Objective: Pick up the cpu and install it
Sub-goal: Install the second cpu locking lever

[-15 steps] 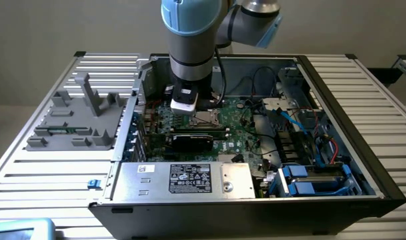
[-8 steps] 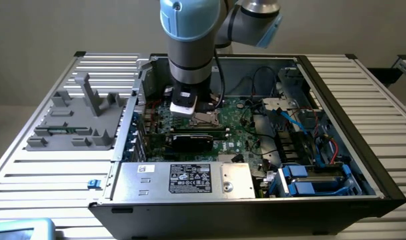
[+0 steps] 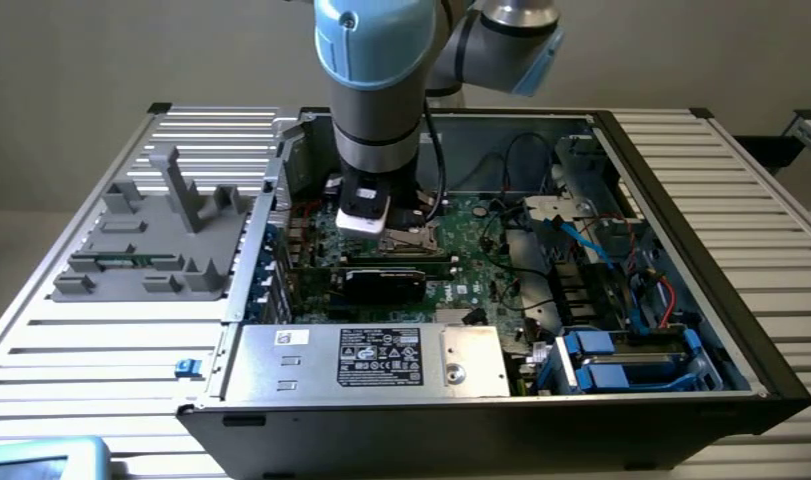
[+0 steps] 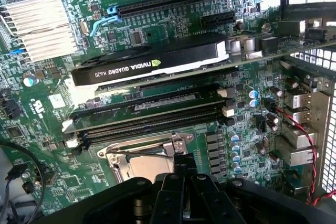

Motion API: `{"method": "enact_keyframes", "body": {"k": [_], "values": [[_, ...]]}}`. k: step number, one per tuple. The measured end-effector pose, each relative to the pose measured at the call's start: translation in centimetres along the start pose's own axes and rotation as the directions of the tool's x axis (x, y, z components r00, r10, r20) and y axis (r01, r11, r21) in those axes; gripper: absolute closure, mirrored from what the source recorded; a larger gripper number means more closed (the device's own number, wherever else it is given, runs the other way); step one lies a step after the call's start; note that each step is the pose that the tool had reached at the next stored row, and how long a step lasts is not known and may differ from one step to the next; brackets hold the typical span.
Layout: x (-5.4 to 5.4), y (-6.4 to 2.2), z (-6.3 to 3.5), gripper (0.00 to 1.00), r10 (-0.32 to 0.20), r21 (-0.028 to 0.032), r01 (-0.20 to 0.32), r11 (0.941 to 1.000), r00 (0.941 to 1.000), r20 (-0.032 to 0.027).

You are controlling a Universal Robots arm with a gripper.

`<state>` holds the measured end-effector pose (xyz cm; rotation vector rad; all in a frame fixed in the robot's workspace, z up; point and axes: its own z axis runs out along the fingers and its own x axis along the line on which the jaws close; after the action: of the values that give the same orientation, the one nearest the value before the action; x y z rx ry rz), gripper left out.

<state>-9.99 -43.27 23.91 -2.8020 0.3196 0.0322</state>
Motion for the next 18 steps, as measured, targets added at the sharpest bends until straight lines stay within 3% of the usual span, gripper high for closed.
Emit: {"method": "enact_keyframes", "body": {"k": [5, 9, 18], "values": [[0.0, 0.33, 0.09, 0.89, 0.000, 0.0042, 0.000, 1.0000, 1.0000, 0.0009], [0.0, 0.41, 0.17, 0.89, 0.000, 0.0259, 0.000, 0.9997, 1.0000, 0.0057], [0.0, 1.28, 0.00, 0.89, 0.001, 0.0636, -0.002, 0.9980, 0.9999, 0.0142]]}}
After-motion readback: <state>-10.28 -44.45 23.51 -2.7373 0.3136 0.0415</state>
